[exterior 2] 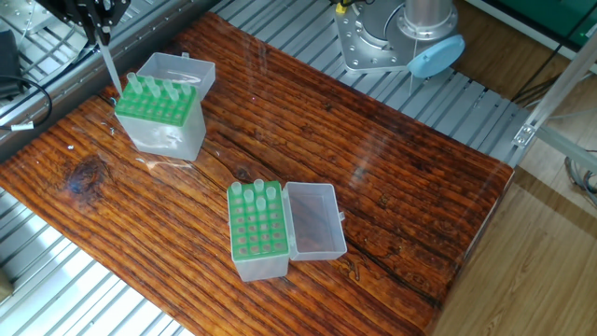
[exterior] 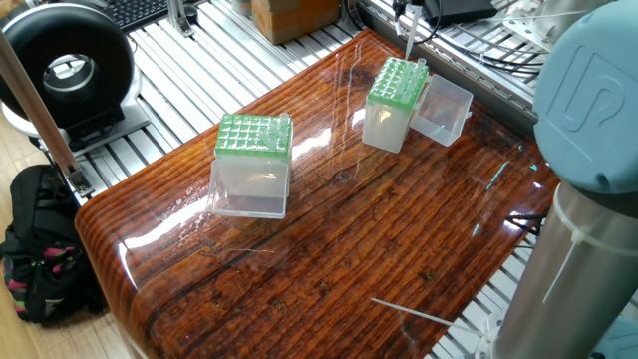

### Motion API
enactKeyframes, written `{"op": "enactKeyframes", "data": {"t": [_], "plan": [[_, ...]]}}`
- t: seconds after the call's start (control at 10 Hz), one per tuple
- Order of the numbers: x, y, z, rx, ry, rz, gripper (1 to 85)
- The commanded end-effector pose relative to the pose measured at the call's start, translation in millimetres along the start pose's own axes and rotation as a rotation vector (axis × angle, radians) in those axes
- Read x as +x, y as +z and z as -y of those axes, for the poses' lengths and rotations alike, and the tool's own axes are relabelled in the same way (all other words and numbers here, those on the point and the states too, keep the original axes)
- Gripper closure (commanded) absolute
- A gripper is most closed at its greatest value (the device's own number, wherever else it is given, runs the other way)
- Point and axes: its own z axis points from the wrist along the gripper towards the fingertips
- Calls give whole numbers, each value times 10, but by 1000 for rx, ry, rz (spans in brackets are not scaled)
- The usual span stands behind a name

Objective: Transfer all large pipette tips from one holder to another

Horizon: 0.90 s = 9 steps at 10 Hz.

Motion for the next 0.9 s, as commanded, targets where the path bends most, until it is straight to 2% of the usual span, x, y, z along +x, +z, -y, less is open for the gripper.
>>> {"op": "enactKeyframes", "data": {"t": [0.0,0.5,0.8], "plan": [[-17,15,-28,-10,1,13,820],[-8,7,-55,-16,6,8,820],[-26,22,-58,-18,-19,13,733]]}}
